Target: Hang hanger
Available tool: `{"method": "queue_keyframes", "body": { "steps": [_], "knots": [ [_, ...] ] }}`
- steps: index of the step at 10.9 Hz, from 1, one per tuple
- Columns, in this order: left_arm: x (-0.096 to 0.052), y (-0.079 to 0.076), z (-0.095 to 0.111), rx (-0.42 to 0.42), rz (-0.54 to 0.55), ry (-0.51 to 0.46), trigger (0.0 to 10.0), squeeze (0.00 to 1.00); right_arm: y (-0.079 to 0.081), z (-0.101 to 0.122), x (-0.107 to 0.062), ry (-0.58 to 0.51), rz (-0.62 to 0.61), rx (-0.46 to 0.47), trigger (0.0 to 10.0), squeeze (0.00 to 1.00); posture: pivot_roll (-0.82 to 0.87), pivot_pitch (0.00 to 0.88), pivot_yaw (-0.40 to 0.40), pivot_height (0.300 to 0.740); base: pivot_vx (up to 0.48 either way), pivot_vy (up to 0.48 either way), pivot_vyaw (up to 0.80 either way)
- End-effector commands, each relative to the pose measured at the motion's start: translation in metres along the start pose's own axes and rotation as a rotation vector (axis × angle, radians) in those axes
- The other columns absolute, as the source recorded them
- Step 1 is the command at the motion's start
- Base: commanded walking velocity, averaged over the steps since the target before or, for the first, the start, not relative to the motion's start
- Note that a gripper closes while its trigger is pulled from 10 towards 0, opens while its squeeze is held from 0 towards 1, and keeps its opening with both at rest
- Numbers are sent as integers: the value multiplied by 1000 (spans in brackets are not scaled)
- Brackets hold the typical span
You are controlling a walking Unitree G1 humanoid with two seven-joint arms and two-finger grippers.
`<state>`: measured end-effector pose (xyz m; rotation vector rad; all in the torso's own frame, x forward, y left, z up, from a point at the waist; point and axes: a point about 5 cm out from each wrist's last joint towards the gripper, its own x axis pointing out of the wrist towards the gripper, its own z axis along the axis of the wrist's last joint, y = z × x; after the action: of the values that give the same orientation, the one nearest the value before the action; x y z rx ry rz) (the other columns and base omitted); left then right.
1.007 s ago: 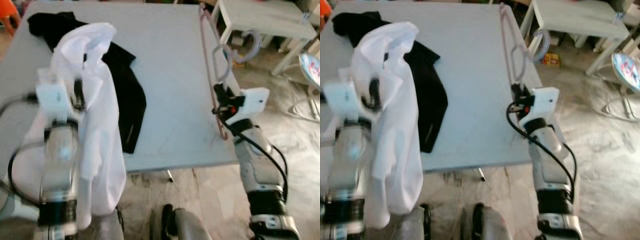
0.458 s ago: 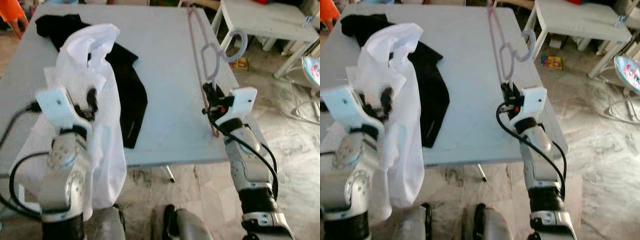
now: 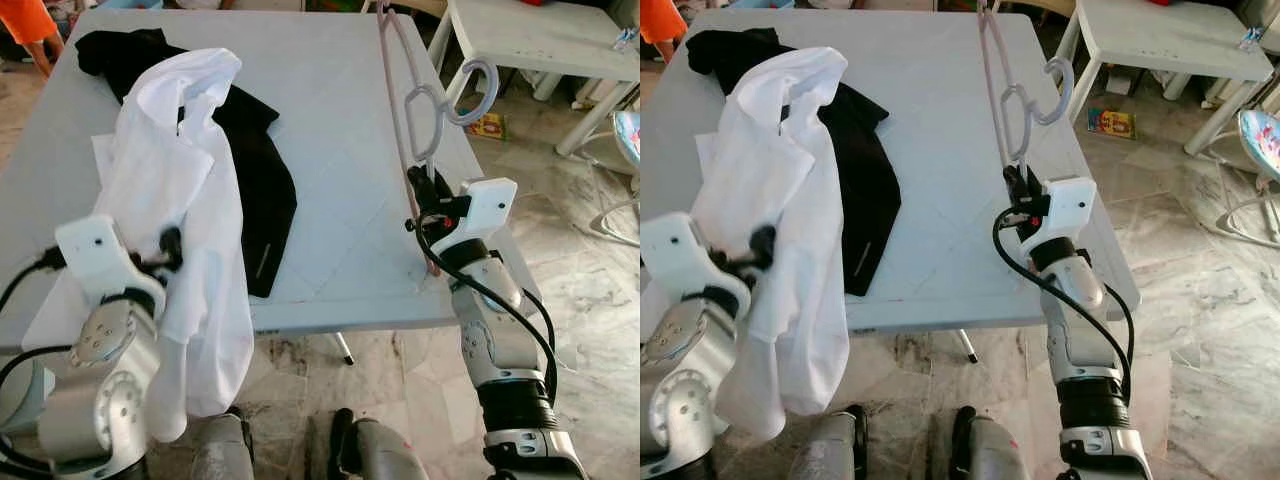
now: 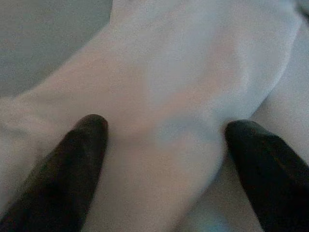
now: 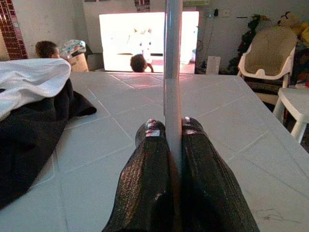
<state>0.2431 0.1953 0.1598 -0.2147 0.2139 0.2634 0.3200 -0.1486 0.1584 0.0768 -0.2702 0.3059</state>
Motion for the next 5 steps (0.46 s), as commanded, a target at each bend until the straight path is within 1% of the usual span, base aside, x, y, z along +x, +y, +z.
{"method": "queue_keyframes", "body": {
  "steps": [1, 2, 3, 4, 5],
  "knots": [
    [-4, 5, -7, 20, 2, 59, 10000, 1000, 2, -33, -14, 154, -11, 51, 10000, 0, 147, 215, -19, 740, 0, 0, 0],
    [-6, 10, -22, 42, -1, 164, 10000, 1000, 3, -33, -13, 152, -6, 51, 10000, 0, 147, 216, -22, 740, 0, 0, 0],
    [-7, 9, -29, 30, -26, 211, 10000, 1000, 3, -33, -13, 152, -5, 49, 10000, 0, 147, 216, -22, 740, 0, 0, 0],
    [-4, 9, -40, 76, -115, 235, 4000, 0, 3, -33, -13, 151, -5, 49, 10000, 0, 140, 214, -28, 740, 0, 0, 0],
    [-2, 12, -44, 80, -140, 223, 4000, 0, 3, -33, -14, 151, -6, 49, 10000, 0, 135, 213, -30, 740, 0, 0, 0]
  ]
}}
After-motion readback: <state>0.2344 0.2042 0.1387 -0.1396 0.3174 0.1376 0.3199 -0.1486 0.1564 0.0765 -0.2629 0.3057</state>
